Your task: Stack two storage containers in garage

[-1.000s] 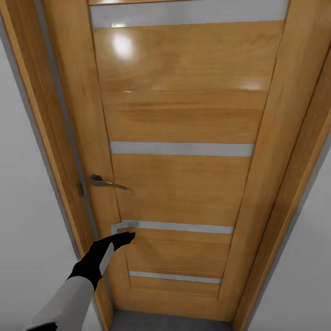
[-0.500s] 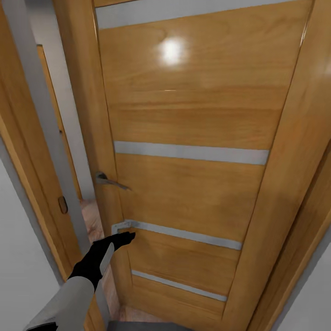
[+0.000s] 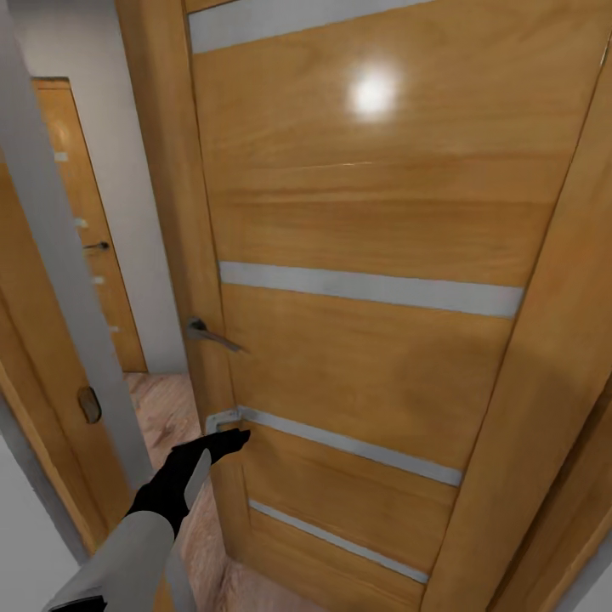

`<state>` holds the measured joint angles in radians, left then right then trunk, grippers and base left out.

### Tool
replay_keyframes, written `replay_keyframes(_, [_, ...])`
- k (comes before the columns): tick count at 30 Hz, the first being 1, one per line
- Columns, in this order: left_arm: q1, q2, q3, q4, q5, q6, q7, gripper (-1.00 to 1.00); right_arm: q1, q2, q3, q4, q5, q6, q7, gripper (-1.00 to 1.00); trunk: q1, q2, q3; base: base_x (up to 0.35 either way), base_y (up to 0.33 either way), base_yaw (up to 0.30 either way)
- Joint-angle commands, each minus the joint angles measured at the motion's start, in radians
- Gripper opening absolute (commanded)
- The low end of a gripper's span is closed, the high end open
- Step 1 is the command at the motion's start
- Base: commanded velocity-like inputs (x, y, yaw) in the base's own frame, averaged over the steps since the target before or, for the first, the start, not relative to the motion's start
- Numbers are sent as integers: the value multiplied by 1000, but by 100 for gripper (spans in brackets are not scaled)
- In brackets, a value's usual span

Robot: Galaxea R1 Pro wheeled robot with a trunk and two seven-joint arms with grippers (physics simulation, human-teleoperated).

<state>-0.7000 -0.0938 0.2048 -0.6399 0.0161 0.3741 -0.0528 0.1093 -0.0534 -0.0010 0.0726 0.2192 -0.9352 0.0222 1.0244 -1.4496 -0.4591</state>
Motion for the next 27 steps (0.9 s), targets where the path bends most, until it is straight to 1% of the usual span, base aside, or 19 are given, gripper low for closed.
replay_keyframes(1, [-1, -2, 8, -3, -1, 6, -6, 100, 0, 0, -1, 1, 0, -4, 2, 100, 1, 0, -1, 324, 0, 0])
replay_keyframes(15, [-1, -5, 8, -3, 0, 6, -6, 100, -1, 0, -1, 1, 0, -4, 2, 100, 1, 0, -1, 323, 0, 0])
replay_keyframes(19, [-1, -6, 8, -3, 1, 6, -6, 100, -1, 0, -1, 1, -1, -3, 1, 100, 1, 0, -1, 102, 0, 0])
replay_keyframes(27, [-1, -6, 8, -4, 1, 5, -6, 100, -1, 0, -1, 1, 0, -2, 1, 100, 1, 0, -1, 13, 0, 0])
